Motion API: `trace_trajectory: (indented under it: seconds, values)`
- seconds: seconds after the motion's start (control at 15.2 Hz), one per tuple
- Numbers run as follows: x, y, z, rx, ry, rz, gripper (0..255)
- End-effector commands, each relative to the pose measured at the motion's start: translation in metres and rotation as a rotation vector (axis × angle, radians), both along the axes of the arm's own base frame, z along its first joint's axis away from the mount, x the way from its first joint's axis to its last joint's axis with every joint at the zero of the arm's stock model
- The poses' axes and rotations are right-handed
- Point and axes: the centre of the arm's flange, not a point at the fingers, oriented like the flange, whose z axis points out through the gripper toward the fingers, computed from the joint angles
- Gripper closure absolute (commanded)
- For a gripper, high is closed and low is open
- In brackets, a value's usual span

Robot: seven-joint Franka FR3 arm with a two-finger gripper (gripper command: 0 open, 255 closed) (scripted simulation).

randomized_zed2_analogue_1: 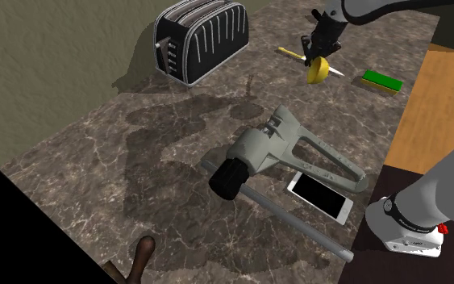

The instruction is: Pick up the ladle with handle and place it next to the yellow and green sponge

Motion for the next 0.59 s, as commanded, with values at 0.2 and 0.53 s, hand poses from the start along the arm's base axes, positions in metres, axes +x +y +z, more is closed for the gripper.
trace_trajectory:
  seconds: [0.2,0.53]
  values:
    - [-0.044,-0.048,0.002,0.0,0.0,0.002,255]
    - [-0.088,-0.097,0.002,0.0,0.0,0.002,255]
